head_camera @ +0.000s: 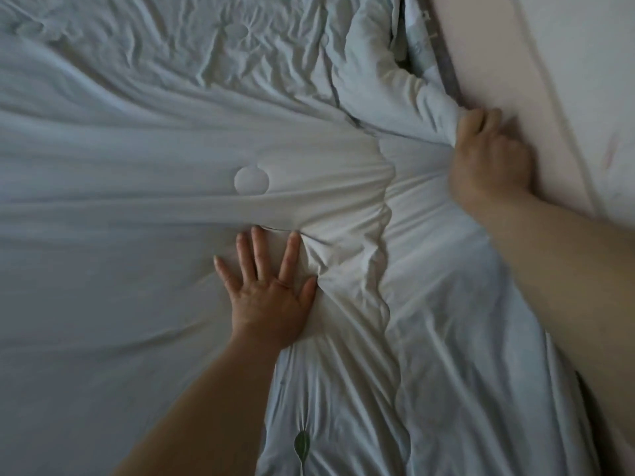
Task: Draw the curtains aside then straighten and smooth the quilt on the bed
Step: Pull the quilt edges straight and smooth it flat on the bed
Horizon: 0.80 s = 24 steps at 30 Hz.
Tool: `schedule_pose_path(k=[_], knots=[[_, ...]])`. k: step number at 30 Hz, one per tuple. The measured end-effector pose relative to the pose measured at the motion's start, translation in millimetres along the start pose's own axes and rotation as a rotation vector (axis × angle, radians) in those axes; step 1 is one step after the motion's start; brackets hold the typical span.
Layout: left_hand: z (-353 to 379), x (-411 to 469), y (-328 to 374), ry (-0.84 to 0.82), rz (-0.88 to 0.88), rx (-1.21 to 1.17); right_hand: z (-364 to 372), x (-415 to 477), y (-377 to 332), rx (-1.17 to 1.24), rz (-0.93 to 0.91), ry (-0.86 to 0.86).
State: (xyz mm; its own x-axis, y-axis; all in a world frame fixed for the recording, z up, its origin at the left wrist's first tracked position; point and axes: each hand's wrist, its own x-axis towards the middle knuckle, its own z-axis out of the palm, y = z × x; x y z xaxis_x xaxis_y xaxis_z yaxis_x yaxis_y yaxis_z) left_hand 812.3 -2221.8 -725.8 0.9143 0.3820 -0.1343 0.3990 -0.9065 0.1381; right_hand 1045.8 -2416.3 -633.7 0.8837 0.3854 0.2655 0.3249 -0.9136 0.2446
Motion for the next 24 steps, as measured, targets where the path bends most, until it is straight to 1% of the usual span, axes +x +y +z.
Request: schedule_pose_path(k=[2,3,5,6,7,8,9,10,11,12,13,14,15,17,18,19,20,21,23,24], knots=[[3,2,-1,-0.02,-0.015,0.017,8,-5,-8,0.029,0.049,-0.075],[3,3,-1,-0.037,-0.026,0.03,12,-7,-16,0.048,0.077,-0.079],[4,3,-2,-0.1,-0.041,0.066,15,-10,-34,0.085,0.13,-0.032],[3,3,-1,-0.116,-0.046,0.07,13,-13,-46,0.112,0.109,0.028],[3,2,-1,-0.127,-0.05,0.07,11,-18,-60,0.167,0.033,0.089],[1,3,1,-0.129,-0.052,0.064,10,-24,-77,0.25,-0.096,0.12],[0,3,1,-0.13,-0.053,0.062,10,-34,-96,0.335,-0.25,0.101],[0,2,1,-0.125,-0.052,0.06,10,-44,-113,0.38,-0.394,0.037],[-1,2,1,-0.114,-0.051,0.054,11,-53,-124,0.375,-0.502,-0.052],[-1,3,1,-0.102,-0.048,0.05,15,-60,-129,0.341,-0.545,-0.143],[0,3,1,-0.092,-0.046,0.049,23,-63,-124,0.297,-0.518,-0.228],[2,3,1,-0.081,-0.043,0.046,30,-63,-111,0.253,-0.428,-0.305],[3,3,0,-0.066,-0.038,0.044,36,-62,-95,0.226,-0.296,-0.344],[7,3,-1,-0.026,-0.029,0.041,44,-56,-64,0.203,-0.041,-0.344],[9,3,-2,-0.009,-0.026,0.042,43,-51,-57,0.194,0.047,-0.348],[10,3,-2,0.005,-0.024,0.038,39,-47,-61,0.183,0.087,-0.341],[11,3,-2,0.02,-0.019,0.032,33,-43,-72,0.203,0.083,-0.299],[12,3,-2,0.033,-0.012,0.028,27,-41,-88,0.263,0.02,-0.245],[12,3,-2,0.044,-0.003,0.028,18,-41,-120,0.378,-0.275,-0.206],[11,2,-1,0.043,0.0,0.029,18,-42,-130,0.37,-0.406,-0.227]])
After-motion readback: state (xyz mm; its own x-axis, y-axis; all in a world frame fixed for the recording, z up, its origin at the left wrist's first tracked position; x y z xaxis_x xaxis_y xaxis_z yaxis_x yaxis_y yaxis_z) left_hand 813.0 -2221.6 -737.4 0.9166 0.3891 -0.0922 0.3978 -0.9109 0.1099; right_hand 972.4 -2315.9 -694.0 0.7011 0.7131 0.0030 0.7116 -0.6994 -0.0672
